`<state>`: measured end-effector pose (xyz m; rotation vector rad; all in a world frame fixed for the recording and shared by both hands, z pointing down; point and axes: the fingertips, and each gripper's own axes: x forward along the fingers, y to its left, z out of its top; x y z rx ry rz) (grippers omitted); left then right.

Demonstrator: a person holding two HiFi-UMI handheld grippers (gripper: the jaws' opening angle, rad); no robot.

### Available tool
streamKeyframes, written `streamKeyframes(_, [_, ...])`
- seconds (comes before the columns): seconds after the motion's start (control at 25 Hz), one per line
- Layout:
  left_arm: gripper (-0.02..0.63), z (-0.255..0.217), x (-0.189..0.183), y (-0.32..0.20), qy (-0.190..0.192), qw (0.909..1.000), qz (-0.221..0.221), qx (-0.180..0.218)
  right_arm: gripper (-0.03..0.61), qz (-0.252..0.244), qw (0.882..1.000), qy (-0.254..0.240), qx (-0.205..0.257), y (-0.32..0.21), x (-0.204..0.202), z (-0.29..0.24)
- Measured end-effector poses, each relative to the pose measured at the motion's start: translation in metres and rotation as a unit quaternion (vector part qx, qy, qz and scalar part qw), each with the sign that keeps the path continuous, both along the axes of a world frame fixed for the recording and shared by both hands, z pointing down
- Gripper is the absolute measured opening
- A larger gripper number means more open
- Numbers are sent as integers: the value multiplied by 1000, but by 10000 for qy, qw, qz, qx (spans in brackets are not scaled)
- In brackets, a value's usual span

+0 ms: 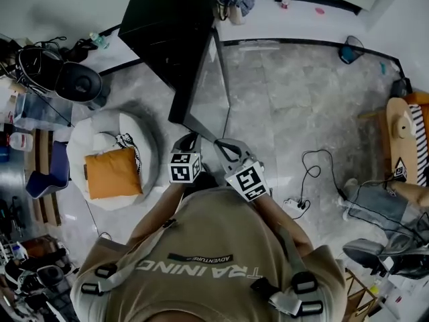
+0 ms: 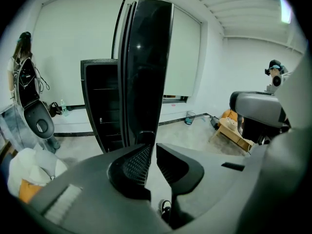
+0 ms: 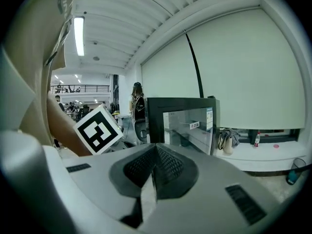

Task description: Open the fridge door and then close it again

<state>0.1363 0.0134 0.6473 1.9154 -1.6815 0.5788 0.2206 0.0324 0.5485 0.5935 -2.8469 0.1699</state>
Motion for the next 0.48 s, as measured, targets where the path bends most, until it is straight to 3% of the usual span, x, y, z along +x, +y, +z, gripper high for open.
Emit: streamKeyframes(0.48, [26,3,18,3,240,9994,244,-80,-5,309,9992,242,-70,-3,4,-2])
